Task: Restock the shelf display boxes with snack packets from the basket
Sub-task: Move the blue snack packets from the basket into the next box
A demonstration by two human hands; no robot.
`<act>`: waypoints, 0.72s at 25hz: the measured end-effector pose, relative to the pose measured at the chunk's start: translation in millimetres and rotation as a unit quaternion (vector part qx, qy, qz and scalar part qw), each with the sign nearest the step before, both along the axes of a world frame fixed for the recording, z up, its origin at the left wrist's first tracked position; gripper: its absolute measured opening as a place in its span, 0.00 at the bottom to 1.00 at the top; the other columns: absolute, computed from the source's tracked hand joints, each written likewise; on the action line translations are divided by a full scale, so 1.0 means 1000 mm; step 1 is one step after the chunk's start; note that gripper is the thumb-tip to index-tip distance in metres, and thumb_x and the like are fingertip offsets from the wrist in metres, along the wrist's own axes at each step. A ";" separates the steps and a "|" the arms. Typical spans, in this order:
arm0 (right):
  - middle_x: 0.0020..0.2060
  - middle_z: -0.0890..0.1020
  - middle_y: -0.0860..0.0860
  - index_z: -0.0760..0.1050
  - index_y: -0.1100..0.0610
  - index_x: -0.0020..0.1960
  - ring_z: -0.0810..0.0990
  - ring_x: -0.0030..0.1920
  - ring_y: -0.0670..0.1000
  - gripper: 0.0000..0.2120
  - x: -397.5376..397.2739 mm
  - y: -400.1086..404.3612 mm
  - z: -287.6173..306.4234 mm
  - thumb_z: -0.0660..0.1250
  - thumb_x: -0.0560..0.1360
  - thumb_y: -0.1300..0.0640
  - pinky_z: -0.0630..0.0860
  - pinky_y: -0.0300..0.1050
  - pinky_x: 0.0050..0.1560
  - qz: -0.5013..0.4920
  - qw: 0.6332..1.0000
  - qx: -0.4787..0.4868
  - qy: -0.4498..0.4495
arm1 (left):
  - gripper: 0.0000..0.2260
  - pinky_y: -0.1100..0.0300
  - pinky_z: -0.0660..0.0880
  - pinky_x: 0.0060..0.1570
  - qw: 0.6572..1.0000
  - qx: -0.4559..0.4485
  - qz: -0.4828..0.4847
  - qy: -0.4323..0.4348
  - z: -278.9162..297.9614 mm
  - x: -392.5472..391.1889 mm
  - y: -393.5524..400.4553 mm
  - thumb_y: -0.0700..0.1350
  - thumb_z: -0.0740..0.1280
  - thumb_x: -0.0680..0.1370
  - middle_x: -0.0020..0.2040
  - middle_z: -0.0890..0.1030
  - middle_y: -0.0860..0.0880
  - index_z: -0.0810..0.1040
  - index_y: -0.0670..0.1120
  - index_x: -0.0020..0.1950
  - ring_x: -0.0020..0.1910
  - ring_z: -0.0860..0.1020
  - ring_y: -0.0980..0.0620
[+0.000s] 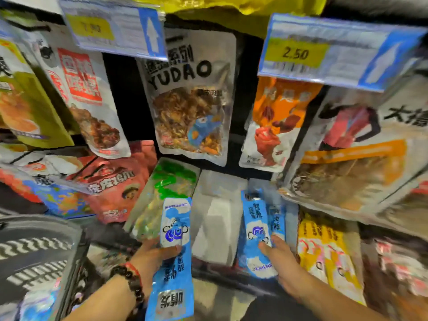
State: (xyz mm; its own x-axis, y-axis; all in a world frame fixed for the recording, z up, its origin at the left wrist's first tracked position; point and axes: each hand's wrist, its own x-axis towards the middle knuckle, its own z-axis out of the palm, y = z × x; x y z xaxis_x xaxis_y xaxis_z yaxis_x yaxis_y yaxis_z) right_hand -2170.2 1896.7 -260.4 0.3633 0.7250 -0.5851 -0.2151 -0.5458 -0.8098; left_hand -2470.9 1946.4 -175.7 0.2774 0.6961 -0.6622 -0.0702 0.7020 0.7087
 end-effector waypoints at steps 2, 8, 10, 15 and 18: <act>0.50 0.84 0.57 0.75 0.58 0.57 0.84 0.48 0.59 0.10 0.008 0.001 -0.017 0.67 0.76 0.63 0.80 0.60 0.50 -0.024 1.000 -0.009 0.001 | 0.26 0.30 0.72 0.54 1.000 -0.011 -0.010 0.002 -0.015 0.026 0.002 0.34 0.79 0.61 0.51 0.81 0.30 0.78 0.35 0.57 0.49 0.80 0.32; 0.46 0.81 0.54 0.72 0.57 0.58 0.81 0.43 0.54 0.11 0.006 0.016 -0.054 0.66 0.76 0.62 0.77 0.45 0.38 -0.084 0.995 -0.042 -0.029 | 0.16 0.36 0.74 0.59 0.998 -0.035 -0.013 0.045 -0.039 0.061 0.000 0.34 0.73 0.70 0.50 0.84 0.37 0.79 0.38 0.57 0.52 0.81 0.36; 0.51 0.79 0.57 0.68 0.62 0.67 0.80 0.47 0.57 0.20 0.004 0.022 -0.062 0.67 0.76 0.61 0.78 0.48 0.44 -0.082 0.994 -0.063 -0.039 | 0.13 0.40 0.76 0.56 0.999 -0.025 -0.013 0.043 -0.042 0.060 0.000 0.33 0.72 0.71 0.50 0.84 0.37 0.79 0.38 0.55 0.52 0.81 0.37; 0.61 0.76 0.61 0.68 0.65 0.67 0.76 0.58 0.59 0.24 0.004 0.040 -0.064 0.66 0.77 0.51 0.73 0.47 0.54 0.079 0.962 -0.125 -0.229 | 0.13 0.54 0.77 0.43 0.997 0.025 -0.001 0.075 -0.049 0.052 -0.004 0.33 0.72 0.71 0.49 0.85 0.41 0.80 0.41 0.54 0.49 0.82 0.42; 0.48 0.81 0.57 0.75 0.59 0.52 0.80 0.44 0.54 0.18 0.010 0.047 -0.060 0.64 0.75 0.44 0.79 0.50 0.48 0.160 0.923 -0.148 -0.316 | 0.18 0.53 0.79 0.44 0.996 0.041 -0.025 0.070 -0.049 0.052 -0.004 0.35 0.75 0.66 0.49 0.85 0.42 0.80 0.41 0.56 0.50 0.83 0.41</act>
